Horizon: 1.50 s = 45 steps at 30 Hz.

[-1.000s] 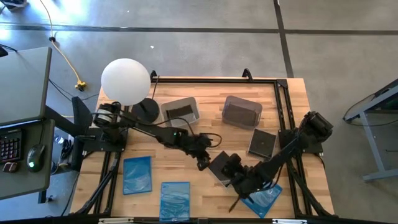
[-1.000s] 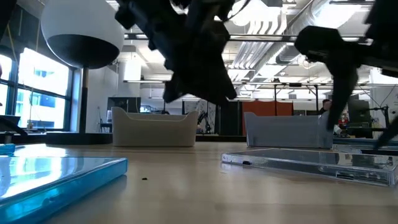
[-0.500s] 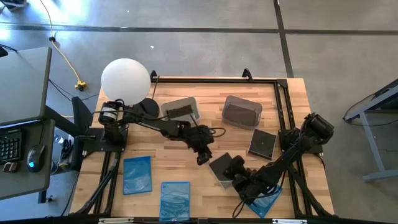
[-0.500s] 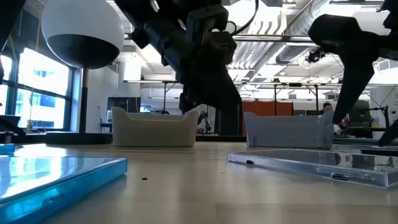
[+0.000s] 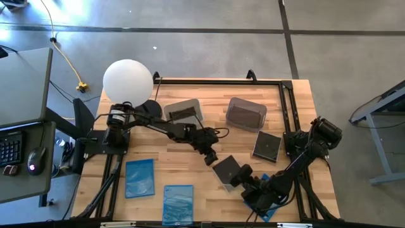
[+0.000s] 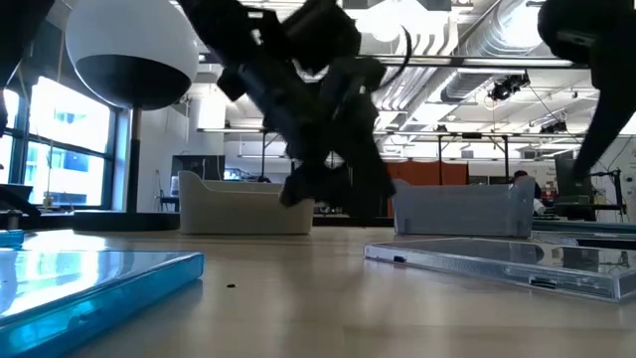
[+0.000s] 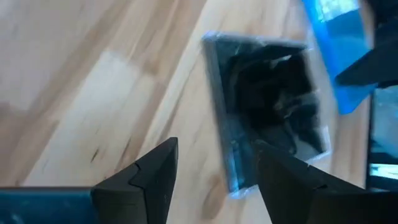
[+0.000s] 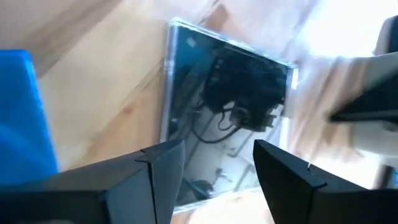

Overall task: Pick & place jewel cases by type
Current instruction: Put the bottom black CD case into the gray bin

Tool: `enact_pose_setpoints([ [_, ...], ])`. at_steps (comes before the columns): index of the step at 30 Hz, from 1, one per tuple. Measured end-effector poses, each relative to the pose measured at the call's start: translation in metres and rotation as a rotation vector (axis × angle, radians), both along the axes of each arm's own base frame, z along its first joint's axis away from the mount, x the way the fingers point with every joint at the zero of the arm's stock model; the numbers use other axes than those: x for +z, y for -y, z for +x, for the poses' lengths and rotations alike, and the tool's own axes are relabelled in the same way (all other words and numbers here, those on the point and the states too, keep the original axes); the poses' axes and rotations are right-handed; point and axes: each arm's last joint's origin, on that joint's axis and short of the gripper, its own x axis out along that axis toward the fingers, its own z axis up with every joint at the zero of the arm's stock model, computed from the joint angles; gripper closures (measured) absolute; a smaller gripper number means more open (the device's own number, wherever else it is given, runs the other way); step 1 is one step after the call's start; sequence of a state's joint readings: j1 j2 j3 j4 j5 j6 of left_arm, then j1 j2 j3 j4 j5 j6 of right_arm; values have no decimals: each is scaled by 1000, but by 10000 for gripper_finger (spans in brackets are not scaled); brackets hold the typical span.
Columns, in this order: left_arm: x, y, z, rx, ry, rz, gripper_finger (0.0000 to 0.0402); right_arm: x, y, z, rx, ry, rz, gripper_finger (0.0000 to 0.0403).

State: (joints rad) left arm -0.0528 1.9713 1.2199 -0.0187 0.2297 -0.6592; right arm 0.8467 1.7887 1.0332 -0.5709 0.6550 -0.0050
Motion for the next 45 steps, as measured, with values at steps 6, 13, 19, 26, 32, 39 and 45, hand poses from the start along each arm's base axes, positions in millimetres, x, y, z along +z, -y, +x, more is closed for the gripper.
enact_pose_setpoints([
  [6,-22,2,12,-11,17,-78,200,-4,1,3,-5,-19,12,215],
  [13,-32,6,17,-33,21,-101,200,-8,0,5,0,-57,58,215],
  [19,-32,6,19,-45,52,-112,200,-23,-3,7,6,-98,52,215],
  [26,-36,11,21,-50,62,-132,200,-30,0,11,-27,-49,-27,215],
  [32,-37,21,20,-75,54,-140,200,-30,8,19,-61,-47,-20,215],
  [39,-34,21,23,-75,21,-180,200,-30,9,20,-66,-23,-46,215],
  [45,-28,21,22,-87,30,-171,200,-31,8,19,-67,0,-71,215],
])
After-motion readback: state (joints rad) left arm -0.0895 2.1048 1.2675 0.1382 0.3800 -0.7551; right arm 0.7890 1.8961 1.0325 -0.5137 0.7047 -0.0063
